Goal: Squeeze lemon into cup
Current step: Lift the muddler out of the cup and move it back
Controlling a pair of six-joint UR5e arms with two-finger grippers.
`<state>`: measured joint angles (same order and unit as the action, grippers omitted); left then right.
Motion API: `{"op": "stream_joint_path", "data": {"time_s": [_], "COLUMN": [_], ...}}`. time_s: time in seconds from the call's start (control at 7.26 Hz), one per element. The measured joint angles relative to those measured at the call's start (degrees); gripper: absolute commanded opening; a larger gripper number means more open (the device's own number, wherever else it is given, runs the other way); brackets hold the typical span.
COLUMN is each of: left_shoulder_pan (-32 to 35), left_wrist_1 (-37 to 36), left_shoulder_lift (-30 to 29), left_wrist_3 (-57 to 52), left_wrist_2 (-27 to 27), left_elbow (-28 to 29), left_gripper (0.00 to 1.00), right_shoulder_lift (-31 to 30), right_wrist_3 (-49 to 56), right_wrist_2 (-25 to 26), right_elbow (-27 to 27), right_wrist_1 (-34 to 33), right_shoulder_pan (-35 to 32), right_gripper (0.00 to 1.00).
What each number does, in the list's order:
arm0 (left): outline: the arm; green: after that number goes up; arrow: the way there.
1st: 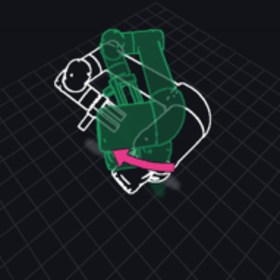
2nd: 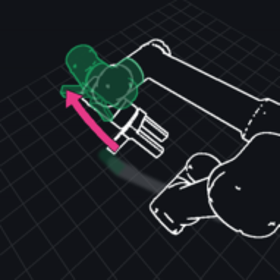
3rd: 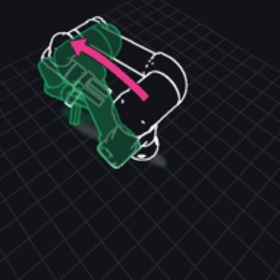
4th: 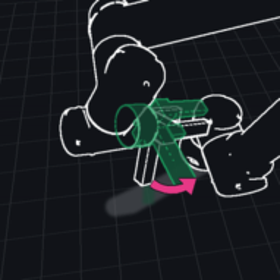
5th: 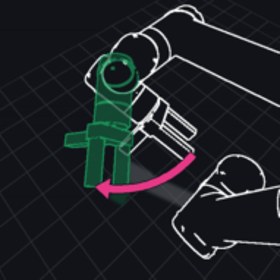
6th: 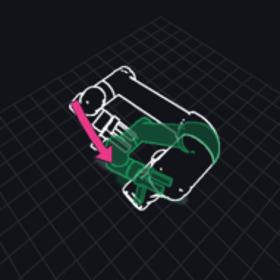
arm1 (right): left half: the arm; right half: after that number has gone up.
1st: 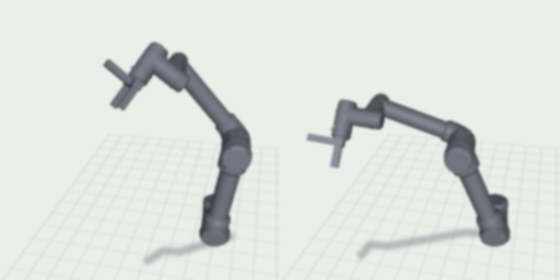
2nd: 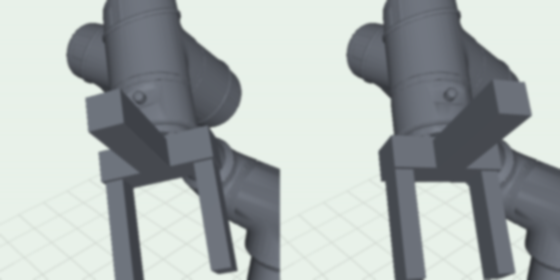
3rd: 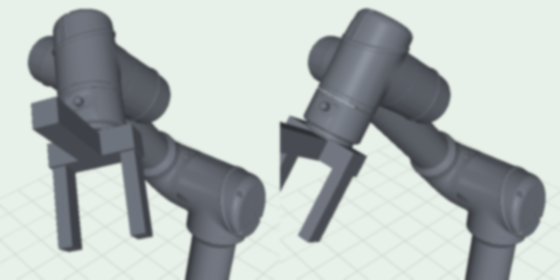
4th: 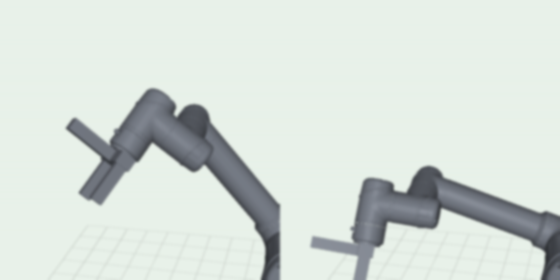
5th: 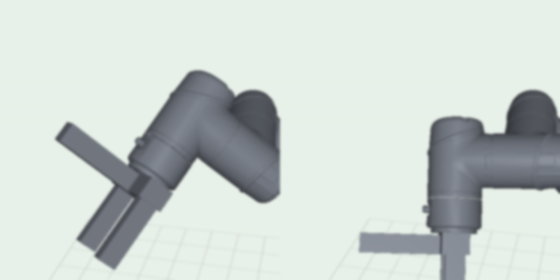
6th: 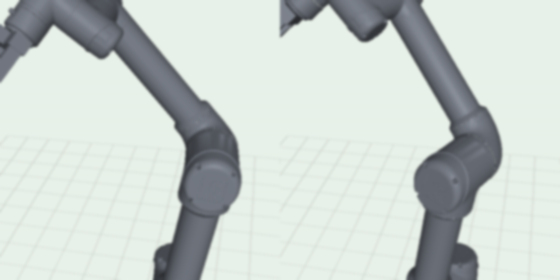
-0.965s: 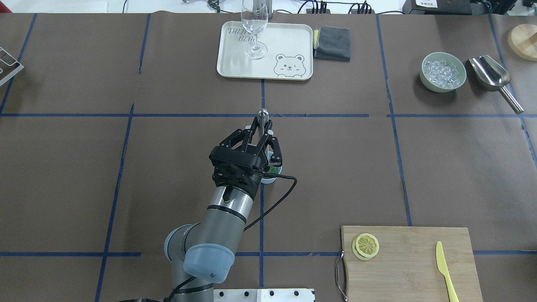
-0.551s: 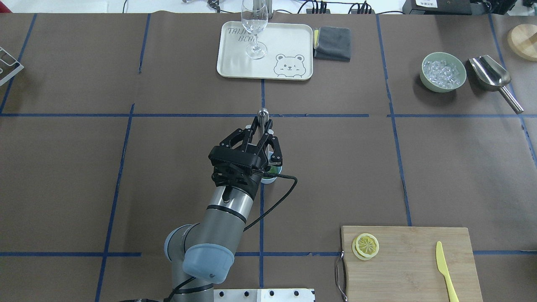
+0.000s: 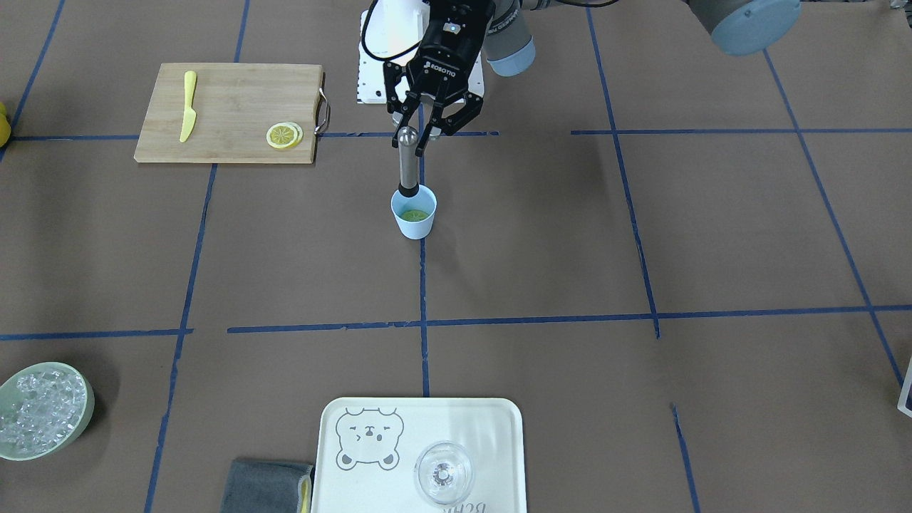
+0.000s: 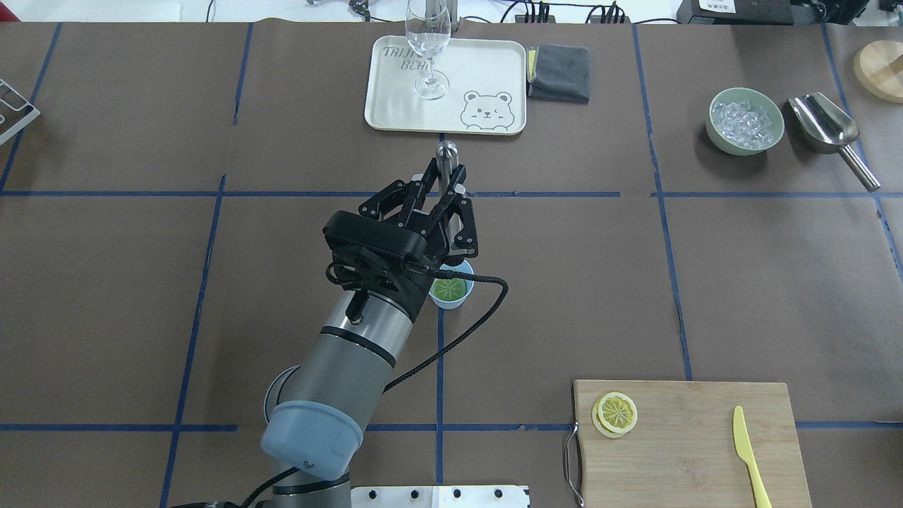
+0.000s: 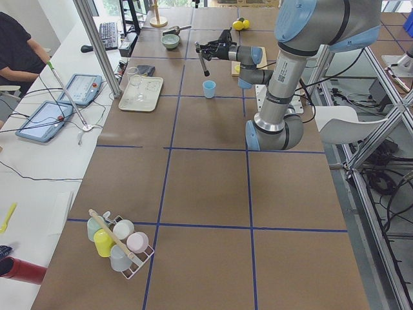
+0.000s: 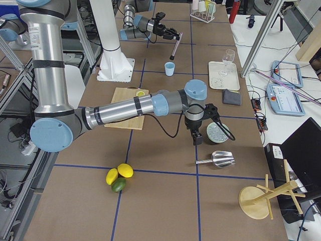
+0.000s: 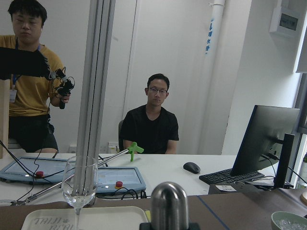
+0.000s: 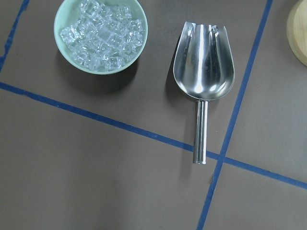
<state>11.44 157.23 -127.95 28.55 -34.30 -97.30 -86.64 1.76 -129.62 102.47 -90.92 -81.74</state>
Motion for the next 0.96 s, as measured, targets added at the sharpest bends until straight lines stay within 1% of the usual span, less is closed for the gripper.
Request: {"op": "stream_joint_path", "data": {"time_s": [0.14, 0.28, 0.69, 0.96], "left_shoulder_pan": [0.91, 2.42, 8.74, 10.08], "left_wrist_1": [1.25, 2.06, 2.71, 2.63], "left_shoulder_lift": [1.19, 2.45, 9.09, 11.98], "left_wrist_3": [-4.08, -6.12, -7.05, -6.50], "left_wrist_2": [-2.55, -5.32, -15.86, -18.54], "left_elbow": [-2.86, -4.27, -6.49, -8.21], "left_gripper": [0.00, 0.00, 0.00, 0.00], "right_shoulder_lift": [0.17, 0.29, 1.47, 1.85], "right_wrist_3": [0.00, 0.00, 0.00, 0.01], "right_wrist_2": [0.04, 0.06, 0.41, 0.55], "right_elbow": [-0.01, -0.03, -0.10, -0.35], "right_wrist_1": [-0.03, -0.04, -0.13, -0.17], "right_shoulder_pan": [0.00, 0.00, 0.04, 0.11], "right_gripper": [1.00, 1.00, 1.00, 1.00]}}
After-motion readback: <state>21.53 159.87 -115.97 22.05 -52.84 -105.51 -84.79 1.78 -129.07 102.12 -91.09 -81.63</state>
